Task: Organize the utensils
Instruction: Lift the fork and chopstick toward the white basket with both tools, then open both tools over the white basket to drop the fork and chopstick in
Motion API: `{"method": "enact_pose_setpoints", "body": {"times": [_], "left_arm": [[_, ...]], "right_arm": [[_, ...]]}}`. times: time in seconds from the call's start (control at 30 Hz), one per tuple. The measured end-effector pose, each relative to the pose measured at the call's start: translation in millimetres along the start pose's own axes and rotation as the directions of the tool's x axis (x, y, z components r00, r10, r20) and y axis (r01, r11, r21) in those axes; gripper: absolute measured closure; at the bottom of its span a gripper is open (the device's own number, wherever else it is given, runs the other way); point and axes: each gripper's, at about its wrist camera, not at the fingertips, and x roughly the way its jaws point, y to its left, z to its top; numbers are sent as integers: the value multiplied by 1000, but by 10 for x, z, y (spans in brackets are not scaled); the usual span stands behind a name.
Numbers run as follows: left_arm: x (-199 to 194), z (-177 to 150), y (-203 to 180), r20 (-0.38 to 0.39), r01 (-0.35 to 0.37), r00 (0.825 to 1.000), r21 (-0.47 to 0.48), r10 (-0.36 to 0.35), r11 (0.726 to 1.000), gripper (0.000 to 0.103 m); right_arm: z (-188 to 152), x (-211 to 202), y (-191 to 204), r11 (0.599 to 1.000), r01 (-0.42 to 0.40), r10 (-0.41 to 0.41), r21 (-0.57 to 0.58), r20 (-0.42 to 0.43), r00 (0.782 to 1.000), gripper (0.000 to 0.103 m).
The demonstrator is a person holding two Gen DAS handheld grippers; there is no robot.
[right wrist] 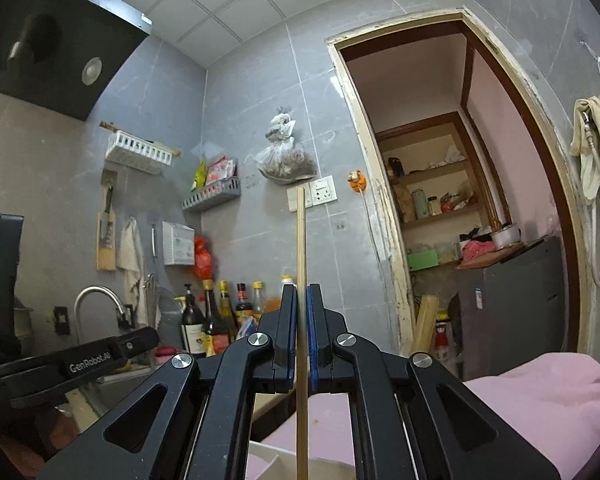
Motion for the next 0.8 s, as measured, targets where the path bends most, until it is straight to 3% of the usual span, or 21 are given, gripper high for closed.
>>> {"method": "enact_pose_setpoints", "body": {"times": [0.3, 0.8], "left_arm": [[-43, -106, -19, -19, -4, 1000, 45, 5, 999, 103], [43, -125, 108, -114, 66, 991, -63, -73, 996, 103]], "right_arm": [[-136, -31, 112, 998, 27, -28, -64, -6, 1000, 100], [-226, -50, 141, 995, 42, -45, -94, -26, 999, 98]]}}
